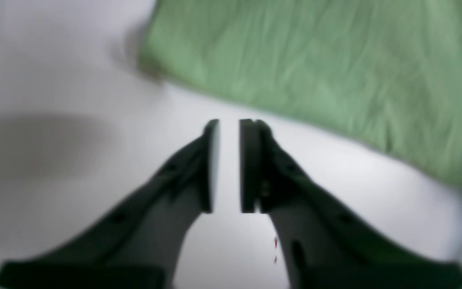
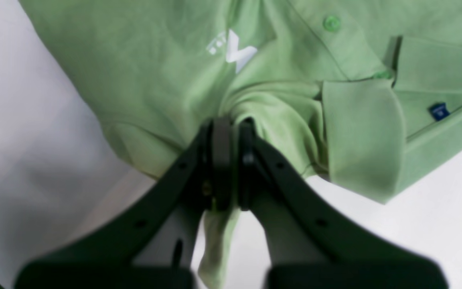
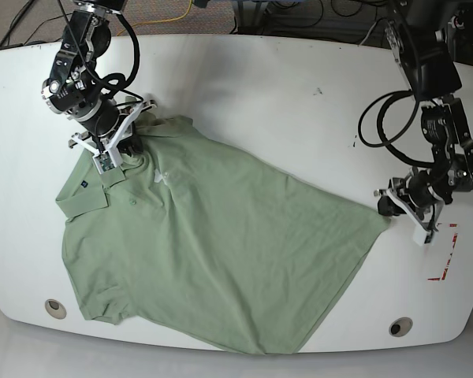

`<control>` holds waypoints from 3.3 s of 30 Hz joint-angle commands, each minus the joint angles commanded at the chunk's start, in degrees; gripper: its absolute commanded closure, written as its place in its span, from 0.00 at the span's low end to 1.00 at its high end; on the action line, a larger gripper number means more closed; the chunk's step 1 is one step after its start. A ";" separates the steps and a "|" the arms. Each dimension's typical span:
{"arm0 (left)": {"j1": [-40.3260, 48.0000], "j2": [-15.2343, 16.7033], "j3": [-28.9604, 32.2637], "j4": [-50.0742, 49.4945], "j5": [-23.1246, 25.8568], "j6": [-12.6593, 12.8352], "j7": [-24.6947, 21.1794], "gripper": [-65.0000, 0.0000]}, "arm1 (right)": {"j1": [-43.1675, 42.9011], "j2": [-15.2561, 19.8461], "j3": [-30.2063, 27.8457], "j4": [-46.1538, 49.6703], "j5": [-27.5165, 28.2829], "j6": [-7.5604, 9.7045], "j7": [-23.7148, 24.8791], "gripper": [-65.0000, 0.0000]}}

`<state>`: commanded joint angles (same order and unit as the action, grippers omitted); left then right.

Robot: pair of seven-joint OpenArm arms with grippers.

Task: Layout the t-shirt on the table in an organized manner, then fold the t-shirt properly
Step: 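Release the left gripper and regrasp the shirt's hem corner, then pull the shirt with both grippers away from the hem to flatten it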

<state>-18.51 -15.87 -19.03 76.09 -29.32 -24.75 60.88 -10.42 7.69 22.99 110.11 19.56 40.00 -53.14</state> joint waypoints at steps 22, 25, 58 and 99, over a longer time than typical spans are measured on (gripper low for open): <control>-6.59 -0.09 1.05 -23.38 6.15 5.89 -16.62 0.31 | 0.53 -0.35 -0.26 0.00 0.00 0.00 0.00 1.00; -8.26 -0.09 1.58 -26.90 6.33 5.71 -18.29 0.31 | 0.53 -0.35 -0.26 0.00 0.00 0.00 0.00 1.00; -13.36 3.96 8.53 -36.22 6.33 5.80 -27.60 1.00 | 0.62 -0.35 1.93 0.18 0.00 0.00 0.00 1.00; 47.30 3.16 -20.92 38.95 -29.01 -0.18 -2.02 1.00 | -20.22 0.09 18.37 6.24 30.86 0.00 -0.26 1.00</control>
<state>28.79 -12.70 -39.96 115.03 -58.33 -24.92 58.86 -30.64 7.78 41.36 116.35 50.42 40.00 -53.41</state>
